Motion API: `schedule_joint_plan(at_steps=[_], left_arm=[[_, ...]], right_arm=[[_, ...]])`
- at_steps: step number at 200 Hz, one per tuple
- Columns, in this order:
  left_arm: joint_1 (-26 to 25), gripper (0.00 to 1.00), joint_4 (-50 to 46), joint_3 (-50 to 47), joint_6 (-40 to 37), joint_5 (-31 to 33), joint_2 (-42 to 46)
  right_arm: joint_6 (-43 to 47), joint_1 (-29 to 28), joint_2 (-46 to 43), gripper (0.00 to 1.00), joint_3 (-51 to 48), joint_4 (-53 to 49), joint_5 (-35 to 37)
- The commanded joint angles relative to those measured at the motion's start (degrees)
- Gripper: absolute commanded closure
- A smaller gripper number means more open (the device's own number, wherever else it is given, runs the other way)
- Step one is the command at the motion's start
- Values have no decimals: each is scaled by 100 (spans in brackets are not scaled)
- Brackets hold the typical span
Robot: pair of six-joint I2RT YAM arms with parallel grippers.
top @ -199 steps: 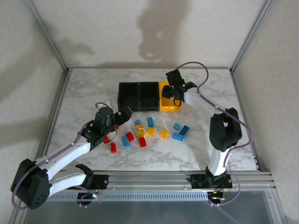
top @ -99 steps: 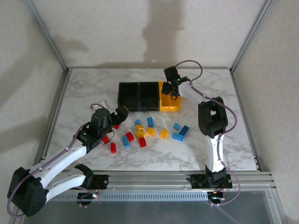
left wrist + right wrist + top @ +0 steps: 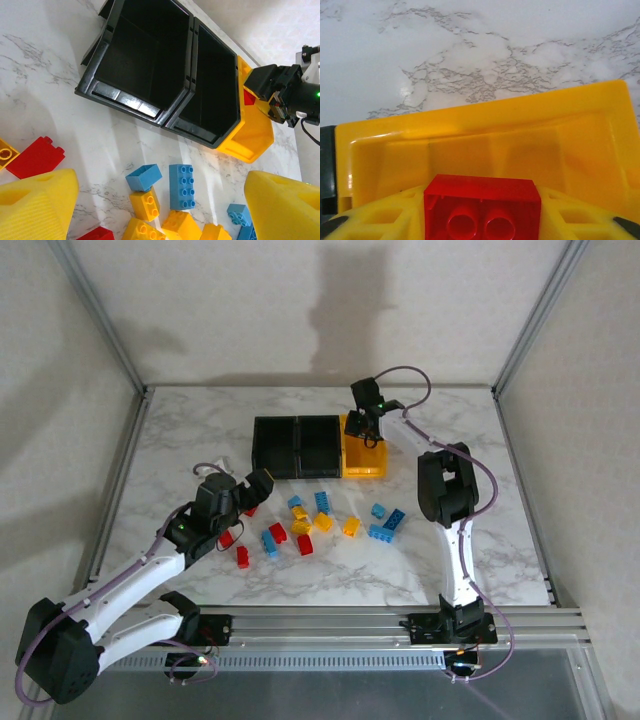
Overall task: Sort the legos into containers by color
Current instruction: Place the lego in the container, then pick up the lego from the bottom-center of the table.
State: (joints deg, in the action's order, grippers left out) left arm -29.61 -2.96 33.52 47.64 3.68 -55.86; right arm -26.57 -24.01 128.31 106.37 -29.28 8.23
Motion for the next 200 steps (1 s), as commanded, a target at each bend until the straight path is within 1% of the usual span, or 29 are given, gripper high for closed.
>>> schedule_joint_plan(at_steps=[1,15,30,67,98,134,152,200], left_arm=[[-45,14,-117,33,-23,125,12],[-53,14,-105,36,-24,111,-10],[-45,14,-107,45,-26,107,-35],[-45,14,-194,141,4,133,-90],[-49,14,-337,266,34,169,-170],[-45,14,-690,428,168,274,-236],[-45,19,-1100,598,221,344,-327],[-32,19,-1857,826,238,380,-426]], right_arm=[[-81,16,149,51,156,-19,-44],[-102,15,194,50,182,-34,-71],[-128,14,203,45,216,-30,-83],[-147,18,15,38,249,-30,-68],[-132,10,-257,36,192,-1,-52],[-115,-33,-808,37,-99,124,-75],[-62,-110,-1377,38,-557,323,-124],[267,-380,-2995,39,-2315,873,-798]])
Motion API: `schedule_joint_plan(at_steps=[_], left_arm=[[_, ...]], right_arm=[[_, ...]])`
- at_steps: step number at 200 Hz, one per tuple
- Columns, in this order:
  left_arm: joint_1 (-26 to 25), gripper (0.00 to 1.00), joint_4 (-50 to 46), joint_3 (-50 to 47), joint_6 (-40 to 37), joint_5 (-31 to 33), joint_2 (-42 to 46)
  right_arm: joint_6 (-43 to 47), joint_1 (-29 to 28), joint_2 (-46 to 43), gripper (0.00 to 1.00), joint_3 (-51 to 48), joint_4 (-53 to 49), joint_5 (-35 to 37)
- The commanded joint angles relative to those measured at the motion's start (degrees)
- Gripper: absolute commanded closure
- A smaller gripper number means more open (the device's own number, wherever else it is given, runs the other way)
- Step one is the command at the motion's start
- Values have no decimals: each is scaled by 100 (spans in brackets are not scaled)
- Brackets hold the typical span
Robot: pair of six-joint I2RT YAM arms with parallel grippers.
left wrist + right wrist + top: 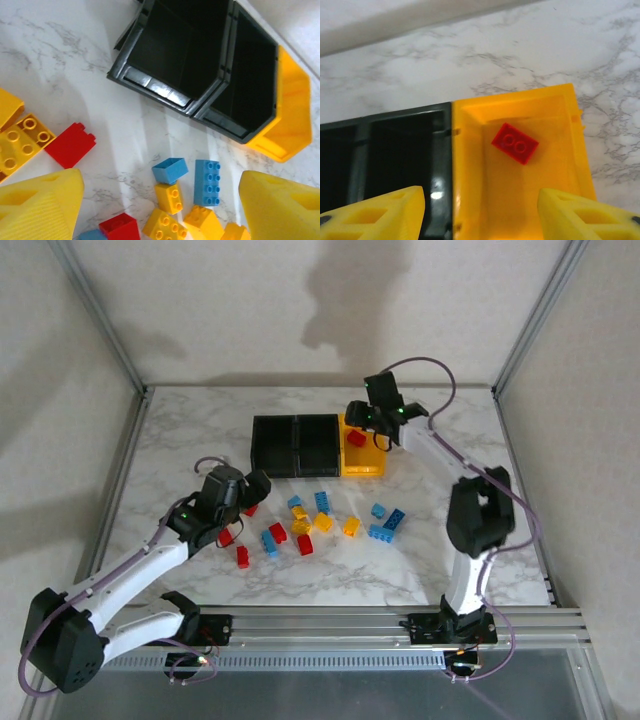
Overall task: Sort the legos into containers by color
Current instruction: Pick up the lego from the bottom-center of the table.
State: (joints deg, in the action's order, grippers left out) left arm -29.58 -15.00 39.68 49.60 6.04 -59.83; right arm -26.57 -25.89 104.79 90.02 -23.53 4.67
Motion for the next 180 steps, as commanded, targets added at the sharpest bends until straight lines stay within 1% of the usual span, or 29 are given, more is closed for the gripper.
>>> schedule_joint_plan(at_steps=[1,36,52,68,70,80,110,127,160,180], left_arm=[[-32,19,-666,213,46,143,-28],[116,19,-1225,273,84,-107,-40],[203,19,-1475,171,170,-310,64],[409,19,-1541,-64,320,-602,301],[442,19,-1527,-100,330,-639,344],[620,19,-1440,-293,358,-850,555],[1133,18,-1190,-795,505,-1344,1148],[1156,18,-1260,-846,507,-1354,1194],[1172,18,-1326,-837,471,-1297,1261],[1169,17,-1287,-912,480,-1331,1281]], right_arm=[[275,-203,-670,39,-719,297,-450],[385,-706,-1612,40,-2041,383,-1107],[331,-1054,-1957,40,-2578,455,-1189],[189,-1363,-2220,39,-3029,629,-1212],[171,-1526,-2250,38,-3109,656,-1226],[130,-1772,-2312,38,-3276,685,-1168],[-101,-2522,-2093,36,-3465,648,-978],[-144,-2945,-1715,34,-3364,535,-713],[-313,-3264,-1217,33,-3214,537,-536],[-287,-3474,-898,32,-3092,453,-185]])
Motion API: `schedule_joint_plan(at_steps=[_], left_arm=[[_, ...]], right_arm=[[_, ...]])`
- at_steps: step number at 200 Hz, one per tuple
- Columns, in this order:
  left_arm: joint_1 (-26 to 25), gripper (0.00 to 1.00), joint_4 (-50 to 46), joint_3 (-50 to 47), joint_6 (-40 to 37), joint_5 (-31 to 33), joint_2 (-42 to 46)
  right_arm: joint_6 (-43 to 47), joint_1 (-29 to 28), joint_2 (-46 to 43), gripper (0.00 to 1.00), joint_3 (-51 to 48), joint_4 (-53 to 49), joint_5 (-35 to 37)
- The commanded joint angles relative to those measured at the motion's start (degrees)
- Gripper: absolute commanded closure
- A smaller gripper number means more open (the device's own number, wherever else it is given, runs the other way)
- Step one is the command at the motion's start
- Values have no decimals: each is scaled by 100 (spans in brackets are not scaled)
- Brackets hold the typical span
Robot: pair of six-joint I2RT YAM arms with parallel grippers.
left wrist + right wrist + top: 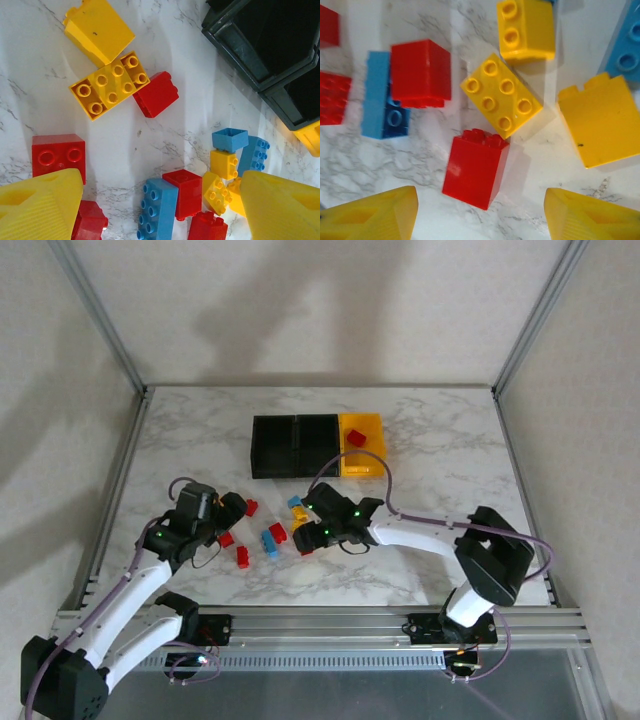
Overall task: Sort the legos into containers by color
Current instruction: Pick up the lego from the bottom-center of the table.
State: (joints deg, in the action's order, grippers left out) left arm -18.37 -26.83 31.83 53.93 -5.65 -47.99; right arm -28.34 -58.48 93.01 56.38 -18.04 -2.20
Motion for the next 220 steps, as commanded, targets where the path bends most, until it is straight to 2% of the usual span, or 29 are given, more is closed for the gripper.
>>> schedule_joint_plan(at_steps=[1,58,90,130,171,220], left_arm=[[46,17,-104,-135,56,-163,101],[58,17,34,-358,204,-266,271],[62,16,74,-387,197,-256,308],[70,16,265,-544,283,-338,288],[67,16,584,-568,285,-578,240],[-229,16,1308,-481,396,-683,-76]], right_arm=[[-106,-220,301,32,279,-104,518],[-117,-422,1177,37,851,-337,687],[-136,-425,1287,50,925,-451,723],[-59,-427,1065,63,1073,-694,841],[19,-339,489,64,1273,-1013,1046],[309,517,-60,64,1552,-1261,1178]])
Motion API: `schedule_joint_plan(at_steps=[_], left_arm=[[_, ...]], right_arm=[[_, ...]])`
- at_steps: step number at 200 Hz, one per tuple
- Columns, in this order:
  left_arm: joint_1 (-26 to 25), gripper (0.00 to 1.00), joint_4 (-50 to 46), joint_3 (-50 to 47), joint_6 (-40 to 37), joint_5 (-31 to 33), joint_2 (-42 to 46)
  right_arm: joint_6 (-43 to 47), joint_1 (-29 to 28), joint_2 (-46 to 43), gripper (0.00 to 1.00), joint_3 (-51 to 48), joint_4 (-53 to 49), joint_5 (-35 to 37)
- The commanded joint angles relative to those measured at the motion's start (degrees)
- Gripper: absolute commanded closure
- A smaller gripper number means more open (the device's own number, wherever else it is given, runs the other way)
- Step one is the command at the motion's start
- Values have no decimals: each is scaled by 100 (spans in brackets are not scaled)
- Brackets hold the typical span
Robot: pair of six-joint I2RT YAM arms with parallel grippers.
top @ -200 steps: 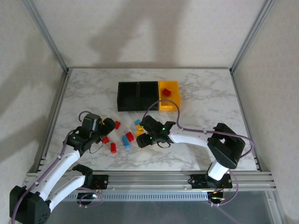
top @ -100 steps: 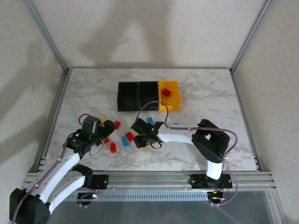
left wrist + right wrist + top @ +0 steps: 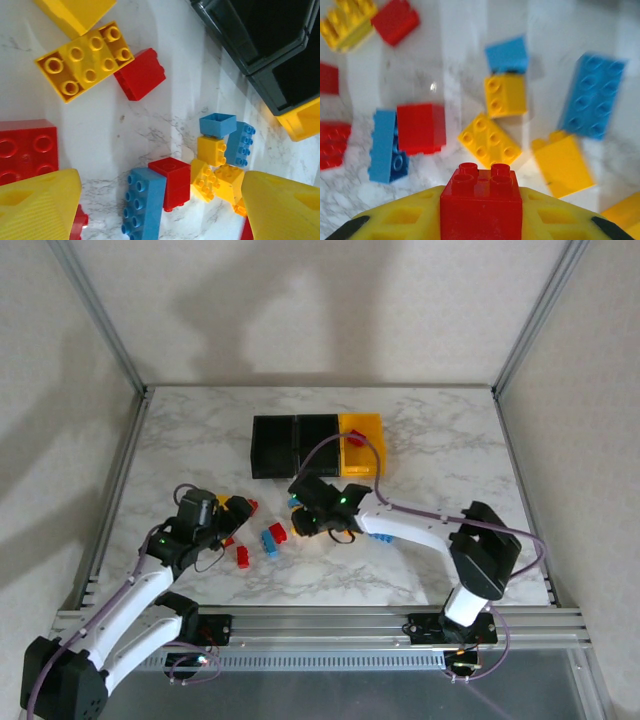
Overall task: Sort the legos into containers by color
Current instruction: Pick up the lego from the bottom-center of the table, then place the lego in the container.
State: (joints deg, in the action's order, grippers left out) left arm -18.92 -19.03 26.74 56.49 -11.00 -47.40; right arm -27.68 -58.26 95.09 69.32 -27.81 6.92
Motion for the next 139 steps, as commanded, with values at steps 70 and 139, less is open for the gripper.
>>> schedule_joint_plan(at_steps=[70,139], left_arm=[[-1037,16,1430,679,253,167,-1369],[-1308,17,1693,913,258,235,-1966]], right_arm=[[625,2266,232,63,1000,64,286],[639,3055,1640,62,1963,230,65]])
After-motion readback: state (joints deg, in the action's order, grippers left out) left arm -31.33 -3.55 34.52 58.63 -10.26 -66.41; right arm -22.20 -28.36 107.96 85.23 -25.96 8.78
